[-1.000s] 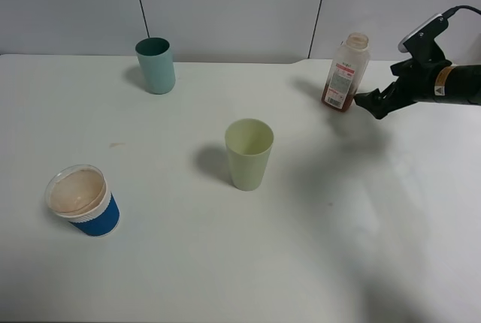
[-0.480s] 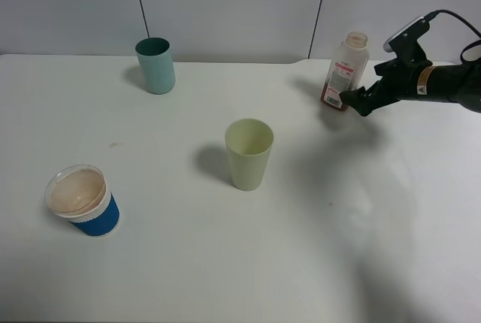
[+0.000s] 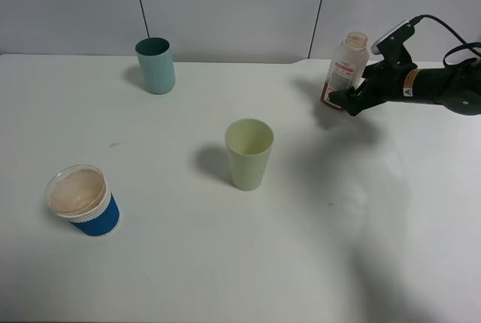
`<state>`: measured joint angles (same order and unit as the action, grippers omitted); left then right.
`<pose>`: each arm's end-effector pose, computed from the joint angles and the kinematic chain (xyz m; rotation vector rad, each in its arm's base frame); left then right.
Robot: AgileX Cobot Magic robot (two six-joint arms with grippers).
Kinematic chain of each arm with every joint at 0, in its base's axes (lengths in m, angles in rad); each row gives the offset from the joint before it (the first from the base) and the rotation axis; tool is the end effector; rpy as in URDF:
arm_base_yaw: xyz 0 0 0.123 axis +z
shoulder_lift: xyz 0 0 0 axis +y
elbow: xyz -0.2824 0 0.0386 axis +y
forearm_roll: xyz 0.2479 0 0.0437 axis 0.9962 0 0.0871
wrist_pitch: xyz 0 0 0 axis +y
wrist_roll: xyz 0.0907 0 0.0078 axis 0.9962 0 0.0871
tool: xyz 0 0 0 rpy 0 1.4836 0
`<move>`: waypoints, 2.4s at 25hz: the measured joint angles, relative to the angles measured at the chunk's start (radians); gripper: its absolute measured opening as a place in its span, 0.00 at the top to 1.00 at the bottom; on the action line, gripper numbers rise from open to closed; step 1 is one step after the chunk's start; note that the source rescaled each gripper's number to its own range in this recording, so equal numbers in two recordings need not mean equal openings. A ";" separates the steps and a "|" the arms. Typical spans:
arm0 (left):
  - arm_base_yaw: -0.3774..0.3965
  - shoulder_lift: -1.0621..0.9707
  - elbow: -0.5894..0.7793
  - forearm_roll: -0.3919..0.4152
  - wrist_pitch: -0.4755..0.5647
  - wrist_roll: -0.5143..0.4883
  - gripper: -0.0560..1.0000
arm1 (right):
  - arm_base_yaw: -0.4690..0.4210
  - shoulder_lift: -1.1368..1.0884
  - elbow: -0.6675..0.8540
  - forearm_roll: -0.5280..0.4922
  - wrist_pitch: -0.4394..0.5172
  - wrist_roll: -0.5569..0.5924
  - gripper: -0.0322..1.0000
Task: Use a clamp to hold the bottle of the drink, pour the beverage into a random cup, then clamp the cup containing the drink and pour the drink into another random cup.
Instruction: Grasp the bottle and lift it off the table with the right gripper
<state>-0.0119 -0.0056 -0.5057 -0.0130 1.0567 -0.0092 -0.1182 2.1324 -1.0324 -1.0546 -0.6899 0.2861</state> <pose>-0.0062 -0.0010 0.2791 0.0034 2.0290 -0.0288 0.3991 0.0033 0.0958 -0.8489 1.9051 0.1823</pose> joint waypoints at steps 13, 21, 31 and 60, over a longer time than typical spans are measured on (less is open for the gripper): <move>0.000 0.000 0.000 0.000 0.000 0.000 0.12 | 0.007 0.009 -0.009 0.061 0.002 0.000 0.95; 0.000 0.000 0.000 0.000 0.000 0.000 0.12 | 0.044 0.008 -0.012 0.105 0.025 -0.018 0.95; 0.000 0.000 0.000 0.000 0.000 0.000 0.12 | 0.125 -0.027 -0.012 0.144 0.116 -0.019 0.95; 0.000 0.000 0.000 0.000 0.000 0.000 0.12 | 0.340 -0.187 -0.011 0.230 0.221 -0.007 0.95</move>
<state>-0.0119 -0.0056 -0.5057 -0.0130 1.0567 -0.0092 0.2216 1.9454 -1.0436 -0.8245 -0.4693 0.2788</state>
